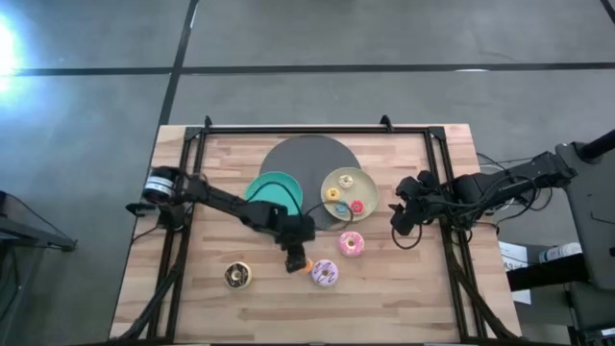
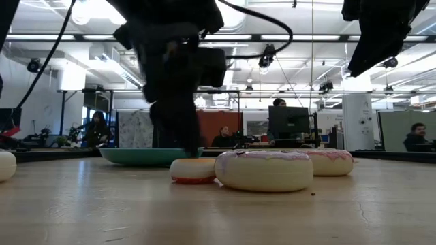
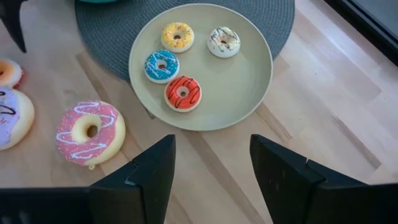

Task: Pick & Place donuts
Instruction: Put the small orange donut on the light gray plate

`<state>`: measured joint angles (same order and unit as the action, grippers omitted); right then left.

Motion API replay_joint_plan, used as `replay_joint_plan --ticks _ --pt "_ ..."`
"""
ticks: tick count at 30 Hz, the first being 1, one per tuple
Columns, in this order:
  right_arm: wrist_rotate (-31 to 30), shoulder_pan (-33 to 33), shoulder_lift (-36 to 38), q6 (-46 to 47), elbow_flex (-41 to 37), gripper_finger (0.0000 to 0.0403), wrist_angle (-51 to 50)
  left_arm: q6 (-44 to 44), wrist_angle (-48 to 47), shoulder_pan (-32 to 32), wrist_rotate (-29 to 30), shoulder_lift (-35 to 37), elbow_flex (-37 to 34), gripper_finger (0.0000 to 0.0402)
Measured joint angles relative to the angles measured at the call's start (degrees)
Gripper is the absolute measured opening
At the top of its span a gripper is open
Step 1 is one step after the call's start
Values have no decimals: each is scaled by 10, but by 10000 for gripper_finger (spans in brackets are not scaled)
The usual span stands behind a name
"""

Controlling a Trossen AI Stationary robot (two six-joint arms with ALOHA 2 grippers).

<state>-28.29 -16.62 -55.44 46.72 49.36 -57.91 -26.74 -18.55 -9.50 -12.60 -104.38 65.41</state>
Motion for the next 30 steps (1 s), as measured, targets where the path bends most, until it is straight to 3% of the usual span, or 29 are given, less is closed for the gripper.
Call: replay_joint_plan --ticks 5,10,21,30 --pt "0 0 0 0 0 199 0 -10 5 -15 25 -23 9 167" --pt "0 0 0 0 0 198 0 -25 3 -21 87 -29 13 159" --pt "-1 0 0 -2 -1 198 -2 -18 6 -39 91 -45 10 67" --pt "-1 0 0 2 -3 198 -2 -16 3 -46 49 -51 15 54"
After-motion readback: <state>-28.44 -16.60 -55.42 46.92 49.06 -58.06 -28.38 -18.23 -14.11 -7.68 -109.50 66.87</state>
